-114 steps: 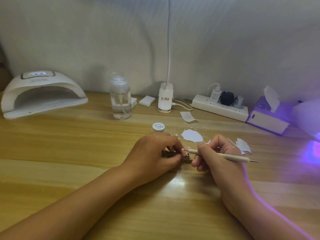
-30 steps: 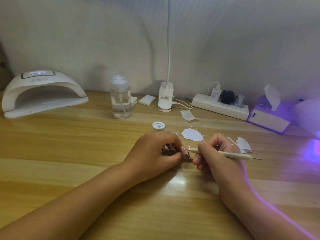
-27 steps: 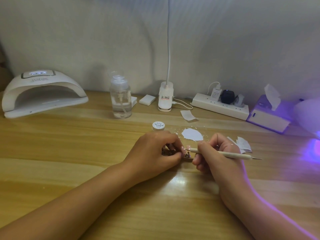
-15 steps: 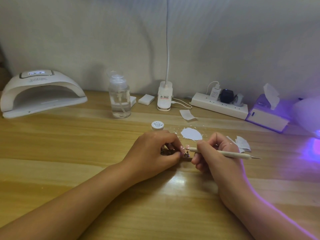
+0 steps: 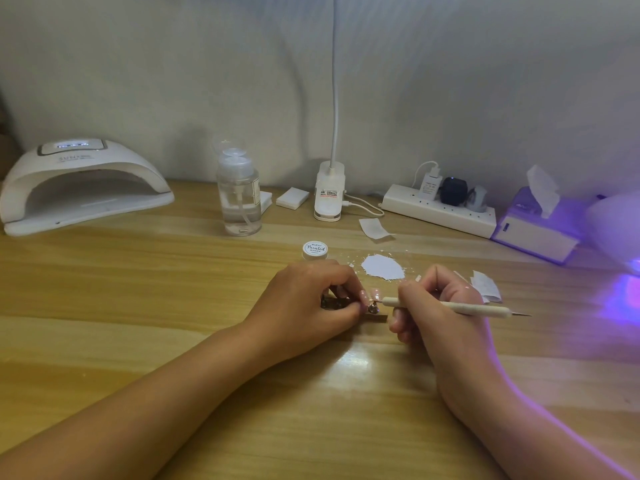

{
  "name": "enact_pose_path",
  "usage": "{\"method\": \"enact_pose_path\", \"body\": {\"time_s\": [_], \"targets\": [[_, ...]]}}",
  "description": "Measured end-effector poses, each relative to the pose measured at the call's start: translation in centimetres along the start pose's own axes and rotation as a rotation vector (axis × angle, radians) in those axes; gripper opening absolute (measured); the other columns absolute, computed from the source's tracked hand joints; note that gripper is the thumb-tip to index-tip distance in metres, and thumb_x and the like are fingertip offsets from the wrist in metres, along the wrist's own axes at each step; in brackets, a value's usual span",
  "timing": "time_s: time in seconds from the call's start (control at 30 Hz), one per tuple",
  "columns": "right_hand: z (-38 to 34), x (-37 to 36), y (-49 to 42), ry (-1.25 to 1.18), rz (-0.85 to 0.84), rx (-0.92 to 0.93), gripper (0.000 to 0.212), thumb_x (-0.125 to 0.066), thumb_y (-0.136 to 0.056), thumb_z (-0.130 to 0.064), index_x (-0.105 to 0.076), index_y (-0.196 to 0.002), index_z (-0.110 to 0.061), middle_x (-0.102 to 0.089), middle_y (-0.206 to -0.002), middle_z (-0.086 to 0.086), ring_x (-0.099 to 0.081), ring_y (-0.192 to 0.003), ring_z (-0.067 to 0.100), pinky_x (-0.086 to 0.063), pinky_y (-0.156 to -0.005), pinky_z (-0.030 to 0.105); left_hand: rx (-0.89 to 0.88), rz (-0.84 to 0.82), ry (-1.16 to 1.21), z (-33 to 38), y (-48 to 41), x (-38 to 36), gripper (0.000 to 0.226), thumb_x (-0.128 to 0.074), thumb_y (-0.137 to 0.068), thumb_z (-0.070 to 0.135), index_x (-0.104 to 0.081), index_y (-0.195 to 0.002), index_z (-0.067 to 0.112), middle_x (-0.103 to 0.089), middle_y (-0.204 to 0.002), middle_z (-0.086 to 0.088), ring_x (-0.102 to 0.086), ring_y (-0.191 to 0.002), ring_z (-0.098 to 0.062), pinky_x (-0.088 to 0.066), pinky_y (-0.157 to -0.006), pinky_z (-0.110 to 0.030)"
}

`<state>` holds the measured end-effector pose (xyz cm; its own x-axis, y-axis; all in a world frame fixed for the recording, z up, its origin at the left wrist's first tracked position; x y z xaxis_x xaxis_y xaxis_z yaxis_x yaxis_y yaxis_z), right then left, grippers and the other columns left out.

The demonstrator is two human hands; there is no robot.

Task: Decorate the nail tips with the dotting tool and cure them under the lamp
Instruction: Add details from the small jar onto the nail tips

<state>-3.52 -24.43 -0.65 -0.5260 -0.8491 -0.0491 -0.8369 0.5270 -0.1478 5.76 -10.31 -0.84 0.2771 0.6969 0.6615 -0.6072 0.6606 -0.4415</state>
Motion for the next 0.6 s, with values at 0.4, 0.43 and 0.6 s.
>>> {"method": "enact_pose_path", "body": {"time_s": [0.4, 0.43, 0.6], "targets": [[-0.21, 0.25, 0.39, 0.005, -0.084, 0.044, 0.016, -0.073, -0.086, -0.013, -0.057, -0.084, -0.01, -0.064, -0.059, 0.002, -0.057, -0.051, 0.01, -0.043, -0.044, 0.019, 0.005, 0.007, 0.008, -0.17, -0.01, 0.0, 0.008, -0.065, -0.075, 0.031, -0.072, -0.079, 0.03, -0.07, -0.08, 0.01, -0.064, -0.08, -0.007, -0.052, -0.073, -0.038], [-0.16, 0.28, 0.41, 0.005, -0.086, 0.036, 0.02, -0.075, -0.083, -0.011, -0.055, -0.079, -0.01, -0.06, -0.055, 0.002, -0.053, -0.048, 0.01, -0.04, -0.043, 0.018, 0.001, 0.007, 0.011, -0.17, -0.03, 0.0, 0.007, -0.066, -0.076, 0.03, -0.072, -0.08, 0.03, -0.07, -0.08, 0.01, -0.064, -0.08, -0.007, -0.052, -0.073, -0.038], [-0.16, 0.03, 0.64, 0.122, -0.157, 0.014, 0.018, -0.071, -0.067, -0.03, -0.055, -0.064, -0.022, -0.052, -0.053, -0.001, -0.044, -0.048, 0.01, -0.034, -0.043, 0.019, -0.007, 0.018, 0.009, -0.19, 0.01, 0.0, 0.007, -0.068, -0.076, 0.028, -0.073, -0.08, 0.028, -0.07, -0.08, 0.01, -0.065, -0.08, -0.007, -0.052, -0.071, -0.038]]}}
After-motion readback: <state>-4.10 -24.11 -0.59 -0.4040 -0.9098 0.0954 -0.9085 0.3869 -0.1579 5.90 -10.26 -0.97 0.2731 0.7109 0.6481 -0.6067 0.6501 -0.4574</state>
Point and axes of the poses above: each hand's wrist, its own y-axis away from the middle knuckle, its own x-axis out of the back of the hand, z = x × y, the point moved 2 cm from there along -y, towards the middle knuckle
